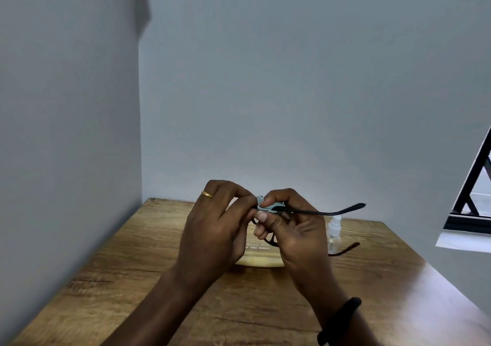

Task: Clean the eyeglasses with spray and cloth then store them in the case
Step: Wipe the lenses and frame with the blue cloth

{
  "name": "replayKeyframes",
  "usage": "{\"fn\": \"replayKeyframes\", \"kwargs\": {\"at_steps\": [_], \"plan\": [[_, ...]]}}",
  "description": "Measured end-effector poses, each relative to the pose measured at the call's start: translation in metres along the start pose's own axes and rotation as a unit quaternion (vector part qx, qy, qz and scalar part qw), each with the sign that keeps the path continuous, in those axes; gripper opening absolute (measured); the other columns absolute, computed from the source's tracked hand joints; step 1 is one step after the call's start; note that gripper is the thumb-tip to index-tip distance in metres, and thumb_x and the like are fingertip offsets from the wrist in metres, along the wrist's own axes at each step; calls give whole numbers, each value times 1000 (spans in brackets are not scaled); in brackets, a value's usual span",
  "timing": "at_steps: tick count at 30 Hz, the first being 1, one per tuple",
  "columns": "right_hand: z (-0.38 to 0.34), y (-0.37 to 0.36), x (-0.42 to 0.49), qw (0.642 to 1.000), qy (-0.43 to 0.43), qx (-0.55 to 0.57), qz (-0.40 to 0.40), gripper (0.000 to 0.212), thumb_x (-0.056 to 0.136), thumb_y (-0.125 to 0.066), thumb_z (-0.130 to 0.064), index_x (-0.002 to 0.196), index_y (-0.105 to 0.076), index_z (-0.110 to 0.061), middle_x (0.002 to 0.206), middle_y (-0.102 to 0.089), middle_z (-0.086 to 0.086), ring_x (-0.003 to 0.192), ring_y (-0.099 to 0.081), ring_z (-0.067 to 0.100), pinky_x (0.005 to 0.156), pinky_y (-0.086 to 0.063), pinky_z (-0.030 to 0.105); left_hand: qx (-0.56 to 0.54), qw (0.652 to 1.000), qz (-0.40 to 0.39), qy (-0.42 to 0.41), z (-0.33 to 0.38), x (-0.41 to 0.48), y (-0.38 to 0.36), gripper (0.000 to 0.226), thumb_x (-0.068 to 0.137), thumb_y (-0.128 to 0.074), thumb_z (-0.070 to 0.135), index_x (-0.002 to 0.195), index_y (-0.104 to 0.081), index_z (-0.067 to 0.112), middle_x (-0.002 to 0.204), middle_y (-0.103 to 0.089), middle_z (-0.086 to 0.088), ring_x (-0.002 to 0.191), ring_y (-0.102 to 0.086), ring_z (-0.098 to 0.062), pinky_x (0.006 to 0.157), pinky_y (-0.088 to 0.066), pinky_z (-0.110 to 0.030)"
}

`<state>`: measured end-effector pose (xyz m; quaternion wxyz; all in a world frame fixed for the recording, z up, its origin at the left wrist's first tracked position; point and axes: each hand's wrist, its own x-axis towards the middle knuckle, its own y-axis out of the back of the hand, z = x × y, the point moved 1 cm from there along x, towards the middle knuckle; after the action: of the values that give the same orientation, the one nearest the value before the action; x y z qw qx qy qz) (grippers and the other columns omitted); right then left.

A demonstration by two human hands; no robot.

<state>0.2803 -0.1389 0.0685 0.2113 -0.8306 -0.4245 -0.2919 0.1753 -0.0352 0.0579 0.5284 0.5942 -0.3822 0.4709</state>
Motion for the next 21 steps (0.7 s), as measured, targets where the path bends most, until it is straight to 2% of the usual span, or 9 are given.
{"fn": "replayKeyframes", "kwargs": {"at_steps": [5,11,15,21], "plan": [[-4,2,1,1000,1,-6,-13,16,87,-61,17,89,-60,2,67,-67,8,54,-63,20,55,-54,26,-12,1000,7,7,-1,-1,-1,13,87,-64,3,97,-74,5,94,-66,-7,93,-53,-21,76,-42,-28],[-6,2,2,1000,-16,21,-4,16,85,-63,15,89,-60,0,69,-68,25,57,-67,24,56,-57,31,-18,999,12,35,-3,-1,0,15,85,-68,3,98,-75,7,95,-67,-5,93,-55,-22,79,-38,-22],[-10,5,2,999,-5,29,12,15,83,-65,14,90,-61,1,67,-69,11,56,-68,25,57,-58,33,-29,998,18,53,-6,1,2,11,88,-69,6,96,-76,10,93,-66,-1,92,-55,-19,84,-34,-14],[-19,14,6,994,-9,94,54,14,74,-71,-5,86,-66,-11,63,-64,10,55,-65,24,56,-54,30,-28,994,47,90,-17,5,7,11,90,-67,9,96,-76,12,94,-65,2,93,-54,-18,84,-36,-17]]}}
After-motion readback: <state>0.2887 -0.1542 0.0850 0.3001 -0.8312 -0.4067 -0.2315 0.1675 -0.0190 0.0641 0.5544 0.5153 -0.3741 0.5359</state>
